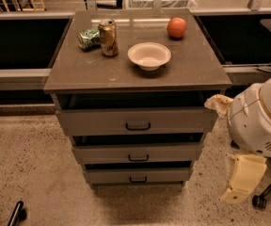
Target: Open bottom drawer
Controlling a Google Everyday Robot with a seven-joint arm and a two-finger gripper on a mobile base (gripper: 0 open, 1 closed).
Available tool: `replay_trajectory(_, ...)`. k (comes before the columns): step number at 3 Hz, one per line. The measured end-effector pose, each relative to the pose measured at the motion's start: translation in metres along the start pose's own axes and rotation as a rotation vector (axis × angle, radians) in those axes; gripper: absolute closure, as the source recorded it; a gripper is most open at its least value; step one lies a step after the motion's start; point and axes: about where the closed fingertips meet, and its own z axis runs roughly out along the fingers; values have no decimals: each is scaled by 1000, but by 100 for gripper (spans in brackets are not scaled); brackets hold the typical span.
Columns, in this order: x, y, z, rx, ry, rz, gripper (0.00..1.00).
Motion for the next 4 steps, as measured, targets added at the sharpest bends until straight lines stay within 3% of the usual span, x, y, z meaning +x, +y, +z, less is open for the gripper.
replay_trajectory(1,-5,2,-6,-9,-4,-34,0)
replay_trajectory(2,-13,-2,30,-56,-131,-71,0)
replay_trajectory(3,-31,-3,105,-104,-365,-82,0)
replay_trajectory(4,-42,-29,162,0,-583,-98,0)
